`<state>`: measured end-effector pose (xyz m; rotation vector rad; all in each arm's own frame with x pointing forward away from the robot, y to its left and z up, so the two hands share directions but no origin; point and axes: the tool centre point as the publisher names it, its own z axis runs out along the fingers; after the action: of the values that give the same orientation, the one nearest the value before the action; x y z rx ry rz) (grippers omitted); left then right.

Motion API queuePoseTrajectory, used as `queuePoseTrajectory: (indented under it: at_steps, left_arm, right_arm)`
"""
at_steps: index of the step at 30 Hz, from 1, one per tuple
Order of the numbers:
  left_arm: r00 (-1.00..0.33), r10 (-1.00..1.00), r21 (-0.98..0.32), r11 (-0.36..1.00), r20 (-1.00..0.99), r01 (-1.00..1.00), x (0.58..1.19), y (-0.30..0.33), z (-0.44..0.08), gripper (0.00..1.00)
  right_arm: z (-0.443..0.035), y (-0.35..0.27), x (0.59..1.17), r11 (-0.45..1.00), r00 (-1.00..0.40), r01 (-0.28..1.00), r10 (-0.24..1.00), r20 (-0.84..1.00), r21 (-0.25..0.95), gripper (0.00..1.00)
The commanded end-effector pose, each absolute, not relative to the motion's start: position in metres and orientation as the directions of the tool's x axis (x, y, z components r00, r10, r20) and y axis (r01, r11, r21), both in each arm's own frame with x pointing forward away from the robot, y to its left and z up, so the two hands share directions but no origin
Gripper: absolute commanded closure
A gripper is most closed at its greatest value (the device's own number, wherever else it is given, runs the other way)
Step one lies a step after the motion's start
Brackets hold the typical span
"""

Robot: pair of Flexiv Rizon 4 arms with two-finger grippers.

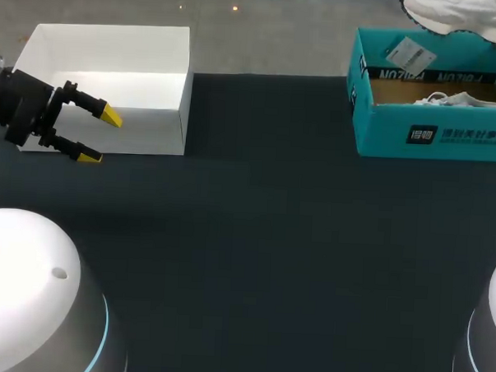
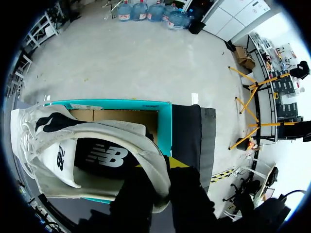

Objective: Take the shoe out of the shoebox, open the shoe tongue, remove and reinsert the insole, then place the shoe into the shoebox

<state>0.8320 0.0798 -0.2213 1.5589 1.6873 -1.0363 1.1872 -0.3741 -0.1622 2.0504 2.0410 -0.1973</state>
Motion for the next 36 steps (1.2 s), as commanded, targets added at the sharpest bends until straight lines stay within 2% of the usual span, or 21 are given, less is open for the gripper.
queuePoseTrajectory:
  at_steps: [1,22,36]
  left_arm:
    - [-0.119,0.515,-0.138,0.001,-0.849,0.990,0.831,0.080,-0.221,0.00]
    - [-0.119,0.515,-0.138,0.001,-0.849,0.990,0.831,0.080,-0.221,0.00]
    - [-0.119,0.515,-0.138,0.001,-0.849,0.990,0.831,0.080,-0.221,0.00]
  right_arm:
    - [-0.169,-0.361,1.169,0.021,0.041,0.988,0.922,-0.384,0.156,1.00]
    - [-0.171,-0.363,1.168,0.000,0.068,0.986,0.916,-0.397,0.169,1.00]
    - [-0.219,-0.348,1.169,-0.023,0.106,0.981,0.896,-0.431,0.192,1.00]
